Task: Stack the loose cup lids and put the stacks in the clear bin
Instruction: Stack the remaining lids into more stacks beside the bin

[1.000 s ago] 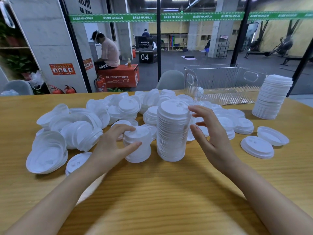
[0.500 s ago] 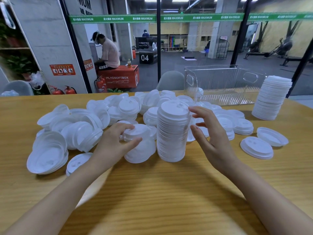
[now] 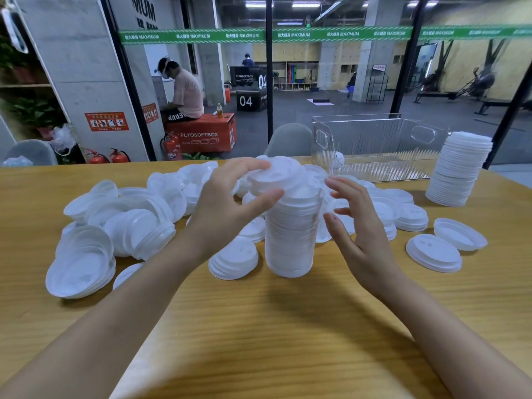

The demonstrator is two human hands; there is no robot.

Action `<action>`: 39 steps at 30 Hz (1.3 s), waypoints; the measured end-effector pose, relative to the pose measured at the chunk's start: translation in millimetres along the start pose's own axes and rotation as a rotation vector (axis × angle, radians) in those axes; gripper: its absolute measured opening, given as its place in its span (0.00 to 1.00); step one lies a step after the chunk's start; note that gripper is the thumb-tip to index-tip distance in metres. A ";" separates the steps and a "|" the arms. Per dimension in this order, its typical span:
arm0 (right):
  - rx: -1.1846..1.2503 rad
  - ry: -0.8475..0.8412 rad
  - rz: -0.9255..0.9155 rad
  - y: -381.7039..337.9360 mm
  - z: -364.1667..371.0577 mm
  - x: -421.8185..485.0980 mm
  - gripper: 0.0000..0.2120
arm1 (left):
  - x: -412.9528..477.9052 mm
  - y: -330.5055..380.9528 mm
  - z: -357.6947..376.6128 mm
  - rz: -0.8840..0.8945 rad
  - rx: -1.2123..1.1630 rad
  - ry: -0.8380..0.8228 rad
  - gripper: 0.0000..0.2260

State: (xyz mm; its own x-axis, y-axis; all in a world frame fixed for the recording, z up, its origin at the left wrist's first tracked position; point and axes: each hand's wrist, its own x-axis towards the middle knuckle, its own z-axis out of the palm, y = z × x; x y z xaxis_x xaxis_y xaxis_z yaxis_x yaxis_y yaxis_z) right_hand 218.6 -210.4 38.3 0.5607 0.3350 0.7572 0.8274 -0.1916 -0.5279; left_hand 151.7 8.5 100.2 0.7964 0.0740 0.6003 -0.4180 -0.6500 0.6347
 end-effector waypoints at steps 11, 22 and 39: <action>-0.004 -0.027 0.010 -0.5 -1.1 0.5 0.21 | 6.8 1.3 16.6 0.079 0.096 -0.130 0.26; -0.006 -0.047 0.001 -0.4 -0.2 0.1 0.19 | 6.6 -3.8 19.0 0.017 0.058 -0.158 0.26; -0.001 -0.089 0.068 -1.0 0.5 -1.5 0.21 | -39.3 -56.2 -17.7 -0.229 0.130 -0.240 0.29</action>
State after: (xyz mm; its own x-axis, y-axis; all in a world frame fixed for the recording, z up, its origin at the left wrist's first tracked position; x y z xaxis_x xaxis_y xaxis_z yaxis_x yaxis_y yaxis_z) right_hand 216.9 -210.3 37.6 0.6103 0.4017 0.6828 0.7878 -0.2172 -0.5764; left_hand 136.2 55.4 49.6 0.9494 0.0593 0.3084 -0.1699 -0.7289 0.6632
